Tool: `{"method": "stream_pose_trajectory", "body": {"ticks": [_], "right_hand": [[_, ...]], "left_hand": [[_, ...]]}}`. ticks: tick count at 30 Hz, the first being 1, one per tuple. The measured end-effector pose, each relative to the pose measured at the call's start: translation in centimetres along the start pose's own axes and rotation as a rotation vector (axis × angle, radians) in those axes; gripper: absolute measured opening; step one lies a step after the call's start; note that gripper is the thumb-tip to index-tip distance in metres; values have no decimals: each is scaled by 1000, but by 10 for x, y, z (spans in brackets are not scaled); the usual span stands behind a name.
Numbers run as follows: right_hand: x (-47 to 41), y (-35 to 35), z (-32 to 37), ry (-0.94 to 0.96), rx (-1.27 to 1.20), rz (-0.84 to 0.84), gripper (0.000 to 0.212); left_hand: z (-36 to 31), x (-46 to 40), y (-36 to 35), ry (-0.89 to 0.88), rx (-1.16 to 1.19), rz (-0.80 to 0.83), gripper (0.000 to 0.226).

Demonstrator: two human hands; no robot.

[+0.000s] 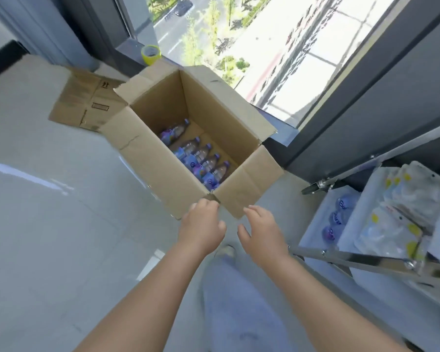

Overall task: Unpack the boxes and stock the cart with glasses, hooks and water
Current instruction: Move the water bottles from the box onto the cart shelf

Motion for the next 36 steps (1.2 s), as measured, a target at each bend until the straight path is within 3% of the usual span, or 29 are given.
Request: {"method": "stream_pose_trajectory", "body": {"ticks": [9, 14, 22, 27, 31, 36], "right_hand": [[-171, -6, 55, -118, -116, 89, 36], [-246, -40, 55, -385, -182, 166, 35], [-343, -140, 10, -885, -556, 93, 33], [-398, -210, -37, -936, -570, 109, 30], [-445, -253, -77, -930, -527, 88, 44], [-489, -298, -122, -946, -411, 19, 62]], "left_hand": [[55, -163, 103, 93, -17, 148, 44], [67, -256, 102, 7, -71, 318, 43], [115, -396, 36, -55, -186, 503, 40], [142, -472, -27, -73, -265, 538, 40], [155, -520, -82, -98, -330, 563, 42], [169, -570, -131, -188, -420, 511, 66]]}}
Point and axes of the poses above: each hand's wrist, its own x-axis away from the middle knuckle, its own y-axis out of the back of the hand, z = x × y, the point moved 3 cm from there along -x, towards the middle knuckle, and after that the axes turned 4 degrees about z, right-handed, at the moved point
